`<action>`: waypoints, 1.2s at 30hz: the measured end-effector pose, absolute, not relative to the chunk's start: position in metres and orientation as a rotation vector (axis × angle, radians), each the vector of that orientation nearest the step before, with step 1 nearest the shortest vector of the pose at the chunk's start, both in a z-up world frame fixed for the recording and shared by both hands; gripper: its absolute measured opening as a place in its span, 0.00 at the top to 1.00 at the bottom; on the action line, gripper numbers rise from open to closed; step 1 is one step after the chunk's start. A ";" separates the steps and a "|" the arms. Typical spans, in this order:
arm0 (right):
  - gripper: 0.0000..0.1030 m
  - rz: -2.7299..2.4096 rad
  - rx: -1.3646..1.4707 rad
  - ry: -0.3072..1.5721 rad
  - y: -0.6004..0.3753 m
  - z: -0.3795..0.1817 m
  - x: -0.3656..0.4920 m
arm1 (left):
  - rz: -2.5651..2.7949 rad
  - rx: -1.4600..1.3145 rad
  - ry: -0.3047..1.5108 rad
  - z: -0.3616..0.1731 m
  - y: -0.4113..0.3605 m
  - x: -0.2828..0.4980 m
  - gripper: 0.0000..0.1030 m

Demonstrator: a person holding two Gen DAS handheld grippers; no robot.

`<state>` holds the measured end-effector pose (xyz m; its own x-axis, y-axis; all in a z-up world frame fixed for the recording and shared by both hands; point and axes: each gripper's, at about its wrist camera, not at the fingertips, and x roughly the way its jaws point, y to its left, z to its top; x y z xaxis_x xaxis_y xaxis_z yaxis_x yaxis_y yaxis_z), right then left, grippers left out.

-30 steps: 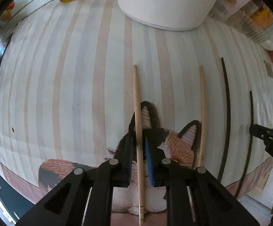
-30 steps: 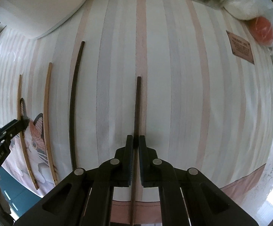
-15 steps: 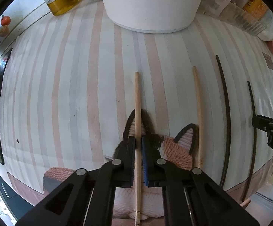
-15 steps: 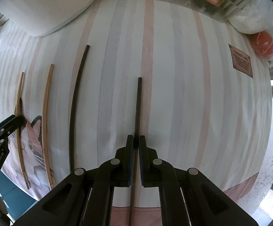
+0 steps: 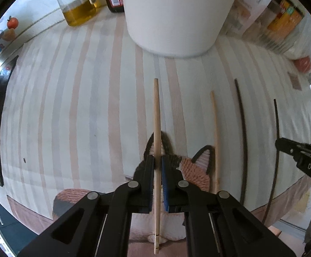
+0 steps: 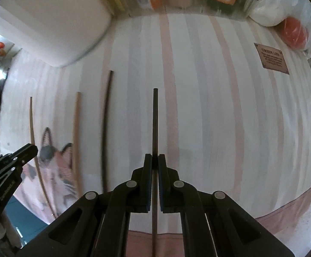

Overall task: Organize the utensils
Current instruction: 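Lift both held chopsticks upright and carry them toward the cream holder, then bring both chopsticks above the cream holder's slots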

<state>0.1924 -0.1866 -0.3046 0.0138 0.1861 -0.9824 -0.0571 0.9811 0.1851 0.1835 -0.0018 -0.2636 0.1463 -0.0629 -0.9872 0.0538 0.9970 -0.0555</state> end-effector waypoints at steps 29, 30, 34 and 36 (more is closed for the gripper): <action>0.96 0.305 0.185 1.173 -0.165 -0.172 0.200 | -0.116 -0.109 1.107 -0.129 0.028 0.181 0.96; 0.96 0.306 0.192 1.157 -0.166 -0.166 0.200 | -0.115 -0.111 1.096 -0.125 0.029 0.181 0.96; 0.96 0.317 0.214 1.095 -0.167 -0.143 0.203 | -0.113 -0.106 1.038 -0.105 0.030 0.182 0.96; 0.96 0.325 0.223 1.071 -0.168 -0.132 0.205 | -0.113 -0.100 1.011 -0.094 0.029 0.182 0.96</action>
